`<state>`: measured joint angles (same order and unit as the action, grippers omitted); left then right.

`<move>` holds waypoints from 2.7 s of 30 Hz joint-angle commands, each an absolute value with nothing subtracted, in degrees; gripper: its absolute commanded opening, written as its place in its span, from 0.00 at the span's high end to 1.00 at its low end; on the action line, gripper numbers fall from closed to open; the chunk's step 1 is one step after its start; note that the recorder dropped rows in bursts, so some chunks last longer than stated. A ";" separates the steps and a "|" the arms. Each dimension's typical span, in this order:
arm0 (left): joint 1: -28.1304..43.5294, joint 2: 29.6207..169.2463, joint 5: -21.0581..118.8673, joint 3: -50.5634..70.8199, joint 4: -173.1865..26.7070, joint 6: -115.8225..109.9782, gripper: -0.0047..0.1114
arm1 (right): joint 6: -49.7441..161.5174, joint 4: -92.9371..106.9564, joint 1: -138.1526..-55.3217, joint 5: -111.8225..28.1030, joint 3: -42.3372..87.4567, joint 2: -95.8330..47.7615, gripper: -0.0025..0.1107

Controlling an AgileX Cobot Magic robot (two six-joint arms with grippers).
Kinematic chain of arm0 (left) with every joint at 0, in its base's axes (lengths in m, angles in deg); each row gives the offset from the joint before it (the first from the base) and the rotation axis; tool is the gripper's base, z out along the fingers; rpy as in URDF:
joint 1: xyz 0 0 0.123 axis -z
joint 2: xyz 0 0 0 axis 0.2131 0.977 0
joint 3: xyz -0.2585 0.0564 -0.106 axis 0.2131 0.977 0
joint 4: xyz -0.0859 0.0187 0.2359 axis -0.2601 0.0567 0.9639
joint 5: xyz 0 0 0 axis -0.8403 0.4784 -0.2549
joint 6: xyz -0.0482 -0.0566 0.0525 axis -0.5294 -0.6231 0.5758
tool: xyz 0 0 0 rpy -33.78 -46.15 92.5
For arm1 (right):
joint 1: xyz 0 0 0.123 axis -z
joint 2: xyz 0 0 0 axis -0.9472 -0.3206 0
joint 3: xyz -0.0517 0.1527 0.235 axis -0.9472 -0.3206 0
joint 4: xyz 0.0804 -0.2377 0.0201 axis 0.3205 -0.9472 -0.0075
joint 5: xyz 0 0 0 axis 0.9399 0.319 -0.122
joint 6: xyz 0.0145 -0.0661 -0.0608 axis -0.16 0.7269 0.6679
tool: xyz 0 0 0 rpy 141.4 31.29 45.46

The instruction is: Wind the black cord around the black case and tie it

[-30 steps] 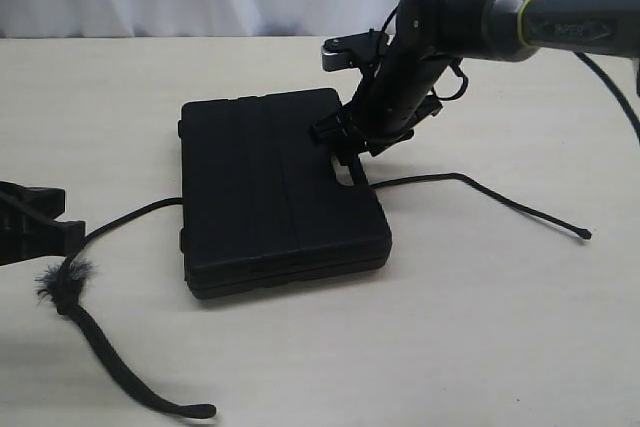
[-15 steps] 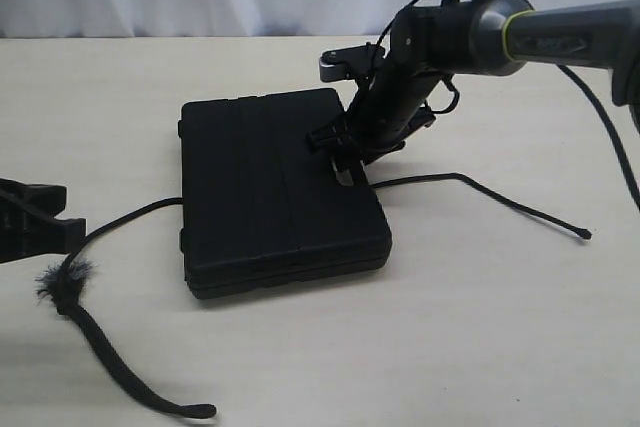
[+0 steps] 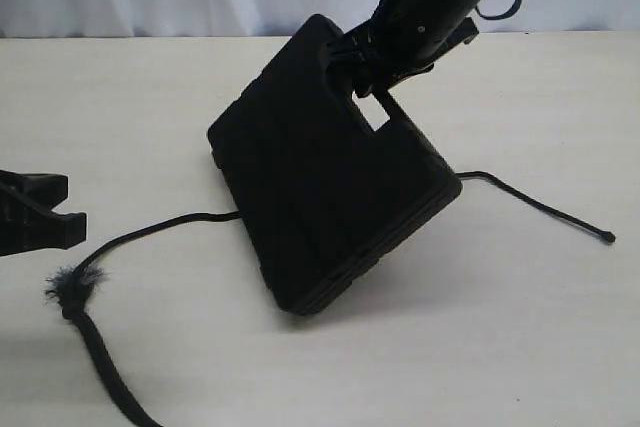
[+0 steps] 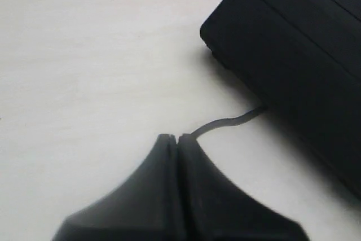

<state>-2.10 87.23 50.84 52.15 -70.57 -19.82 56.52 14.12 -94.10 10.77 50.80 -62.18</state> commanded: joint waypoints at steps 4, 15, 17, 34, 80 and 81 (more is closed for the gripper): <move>8.80 87.43 38.42 53.00 -60.19 -18.70 0.96 | 55.96 13.80 -99.39 10.07 50.96 -58.34 0.94; 10.77 116.99 7.18 50.31 -52.70 -13.97 0.78 | 55.19 12.52 -101.34 12.96 50.96 -53.74 0.94; 10.77 122.83 7.42 47.12 -52.70 -13.97 0.73 | 55.19 11.55 -103.09 12.70 50.96 -53.74 0.94; 10.77 128.09 13.85 42.49 -60.19 -1.49 0.73 | 52.33 4.40 -117.57 11.61 46.78 -54.51 0.94; 10.77 128.09 2.53 42.49 -58.84 -3.38 0.73 | -18.00 -68.86 -148.77 0.61 -11.16 -18.85 0.45; 10.77 128.09 2.51 42.49 -58.84 -3.50 0.73 | -21.44 -71.82 -151.57 3.34 -12.73 -18.85 0.45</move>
<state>10.35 128.49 4.67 42.66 -58.64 -2.57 -11.43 -62.47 -146.01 -1.76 -9.45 -19.36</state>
